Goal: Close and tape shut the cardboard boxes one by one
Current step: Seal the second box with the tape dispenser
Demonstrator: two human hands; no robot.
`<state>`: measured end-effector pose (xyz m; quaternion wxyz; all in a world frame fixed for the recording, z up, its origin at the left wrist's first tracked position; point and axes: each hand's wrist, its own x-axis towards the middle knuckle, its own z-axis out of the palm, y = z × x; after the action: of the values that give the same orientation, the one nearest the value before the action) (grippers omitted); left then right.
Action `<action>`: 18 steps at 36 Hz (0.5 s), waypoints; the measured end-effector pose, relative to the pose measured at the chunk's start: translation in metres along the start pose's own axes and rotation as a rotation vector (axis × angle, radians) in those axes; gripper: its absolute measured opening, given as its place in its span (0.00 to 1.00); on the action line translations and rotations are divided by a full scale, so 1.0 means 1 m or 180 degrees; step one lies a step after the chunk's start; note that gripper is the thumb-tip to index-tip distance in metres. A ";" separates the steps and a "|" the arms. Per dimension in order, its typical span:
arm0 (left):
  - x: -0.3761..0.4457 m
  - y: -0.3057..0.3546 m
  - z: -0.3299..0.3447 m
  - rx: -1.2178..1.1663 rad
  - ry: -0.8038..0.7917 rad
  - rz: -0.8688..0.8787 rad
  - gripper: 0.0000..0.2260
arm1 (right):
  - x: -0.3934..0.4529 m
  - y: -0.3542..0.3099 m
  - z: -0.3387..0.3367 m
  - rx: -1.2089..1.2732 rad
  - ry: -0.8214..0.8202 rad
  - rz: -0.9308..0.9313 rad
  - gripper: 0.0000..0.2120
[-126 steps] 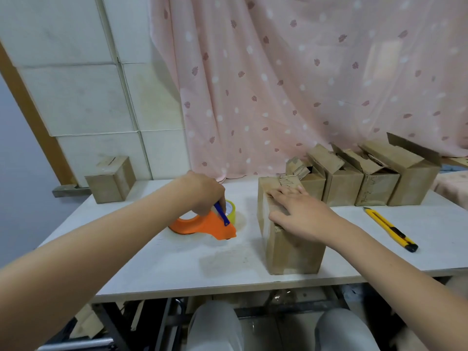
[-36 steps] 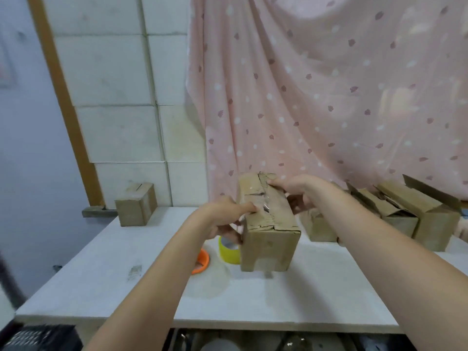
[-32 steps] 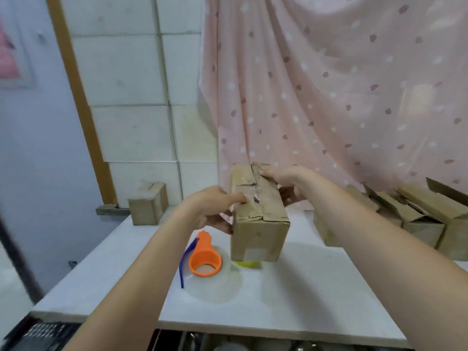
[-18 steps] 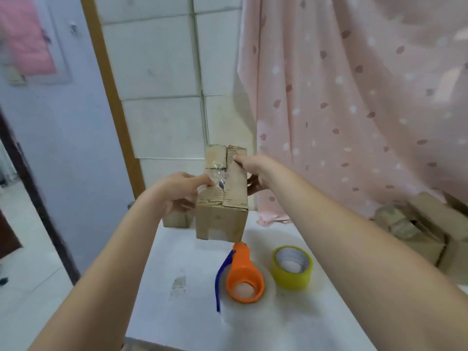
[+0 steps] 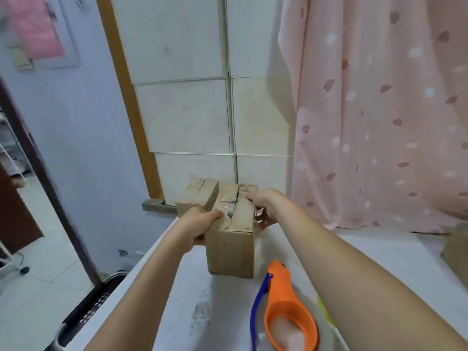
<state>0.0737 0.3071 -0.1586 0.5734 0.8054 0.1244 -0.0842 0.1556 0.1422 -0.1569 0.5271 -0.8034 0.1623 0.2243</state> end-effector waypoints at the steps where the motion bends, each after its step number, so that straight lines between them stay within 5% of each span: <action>1: 0.003 -0.001 -0.001 0.0127 0.0061 0.0077 0.14 | 0.005 -0.003 0.002 -0.0031 0.0029 -0.0011 0.21; 7: 0.026 0.005 -0.003 0.2386 0.1547 0.1085 0.21 | 0.045 -0.020 0.011 0.0037 0.0367 -0.0090 0.20; 11: 0.050 0.006 -0.012 0.2913 0.1438 0.1283 0.28 | 0.067 -0.028 0.015 -0.0178 0.0680 -0.0228 0.17; 15: 0.064 0.001 -0.012 0.2163 0.0670 0.1118 0.26 | 0.051 -0.034 0.017 -0.0003 0.0825 -0.0263 0.12; 18: 0.065 -0.005 -0.007 0.1501 0.0729 0.1212 0.24 | 0.055 -0.037 0.019 0.0053 0.0900 -0.0300 0.12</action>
<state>0.1343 0.3219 -0.1790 0.3587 0.9291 0.0123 0.0892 0.2165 0.1728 -0.1640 0.5156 -0.8293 0.1989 0.0825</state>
